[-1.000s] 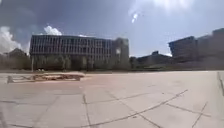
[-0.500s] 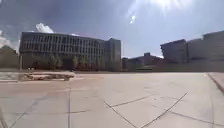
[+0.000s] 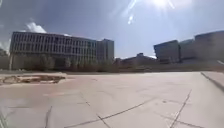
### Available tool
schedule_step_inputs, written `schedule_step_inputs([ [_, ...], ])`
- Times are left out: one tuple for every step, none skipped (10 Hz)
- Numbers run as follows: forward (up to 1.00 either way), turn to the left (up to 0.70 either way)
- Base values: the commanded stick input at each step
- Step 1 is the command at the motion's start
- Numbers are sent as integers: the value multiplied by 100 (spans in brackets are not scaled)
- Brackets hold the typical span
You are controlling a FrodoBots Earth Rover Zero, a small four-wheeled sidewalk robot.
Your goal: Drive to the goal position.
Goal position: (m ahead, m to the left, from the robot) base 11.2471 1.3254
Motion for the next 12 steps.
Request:
schedule_step_inputs([
  [100,0],
  [100,0],
  [100,0],
  [100,0],
  [100,0],
  [100,0],
  [100,0],
  [100,0],
  [100,0],
  [100,0],
  [100,0],
  [100,0],
])
